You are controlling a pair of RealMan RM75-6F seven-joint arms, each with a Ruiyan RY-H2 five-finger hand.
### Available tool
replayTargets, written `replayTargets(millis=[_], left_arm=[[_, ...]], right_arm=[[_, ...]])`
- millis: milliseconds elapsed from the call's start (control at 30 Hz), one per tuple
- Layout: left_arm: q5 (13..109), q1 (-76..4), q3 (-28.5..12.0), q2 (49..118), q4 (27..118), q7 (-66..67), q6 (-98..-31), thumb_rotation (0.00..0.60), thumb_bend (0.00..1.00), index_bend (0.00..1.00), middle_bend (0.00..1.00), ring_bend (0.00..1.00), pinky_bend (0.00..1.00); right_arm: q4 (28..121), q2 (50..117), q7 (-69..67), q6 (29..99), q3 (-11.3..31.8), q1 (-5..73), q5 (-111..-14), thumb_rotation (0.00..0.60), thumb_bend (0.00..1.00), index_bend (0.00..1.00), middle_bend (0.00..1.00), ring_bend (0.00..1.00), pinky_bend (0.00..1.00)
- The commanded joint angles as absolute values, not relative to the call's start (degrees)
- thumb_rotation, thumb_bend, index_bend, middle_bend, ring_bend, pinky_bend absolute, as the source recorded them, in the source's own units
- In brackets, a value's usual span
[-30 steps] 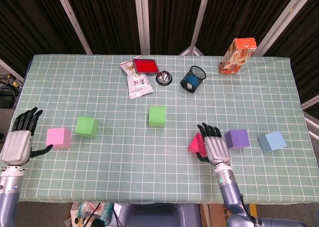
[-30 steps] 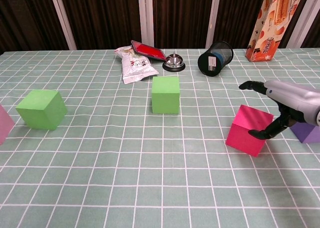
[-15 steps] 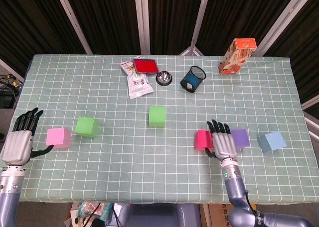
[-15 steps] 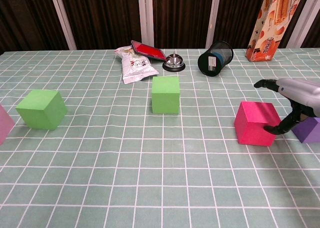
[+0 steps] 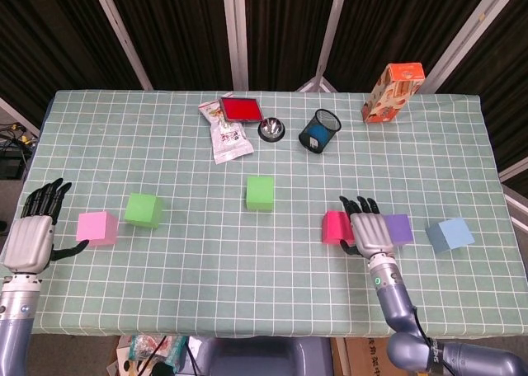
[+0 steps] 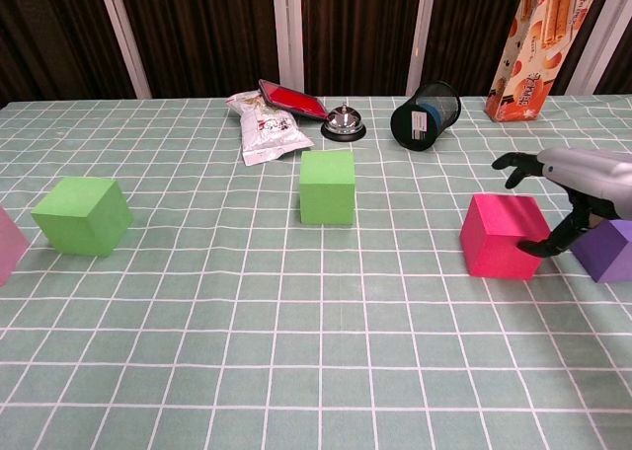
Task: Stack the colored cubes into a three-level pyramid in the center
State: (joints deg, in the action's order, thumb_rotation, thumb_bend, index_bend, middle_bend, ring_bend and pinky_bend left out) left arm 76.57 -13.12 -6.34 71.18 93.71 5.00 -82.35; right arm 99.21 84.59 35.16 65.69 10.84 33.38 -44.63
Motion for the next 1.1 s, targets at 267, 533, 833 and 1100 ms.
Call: replayTargets(millis=[267,533,833,1100], left_arm=[[76.7,-13.0,-6.7,71.2,93.7,5.1,-81.9,0.6,0.08,0.0,0.0,0.0,0.01],[76.9,-12.9,-6.9,71.2,93.7,5.2,-81.8,0.6,0.08,0.0,0.0,0.0,0.01],[76.5,-12.9,-7.1,71.2,93.5,5.9,-81.5,0.6,0.08,0.0,0.0,0.0,0.01],[76.0,-12.9,-7.4,71.5,93.4,6.4,-80.9,0.6,0.08,0.0,0.0,0.0,0.01]], right_arm=[[98.8,83.7,33.5,64.4,10.7,34.0,-43.2,0.6,0.34,0.0,0.39,0.19,0.0],[98.4,83.2,31.9,63.1,11.6,35.1,-43.2,0.6,0.34,0.0,0.39,0.19,0.0],[96.3,81.8,32.6,60.3,14.8,38.8,-41.4,0.6,0.34,0.0,0.39,0.19,0.0],[91.2,82.0,33.9,55.2,15.9,43.6,-38.4,0.6,0.34,0.0,0.39,0.19,0.0]])
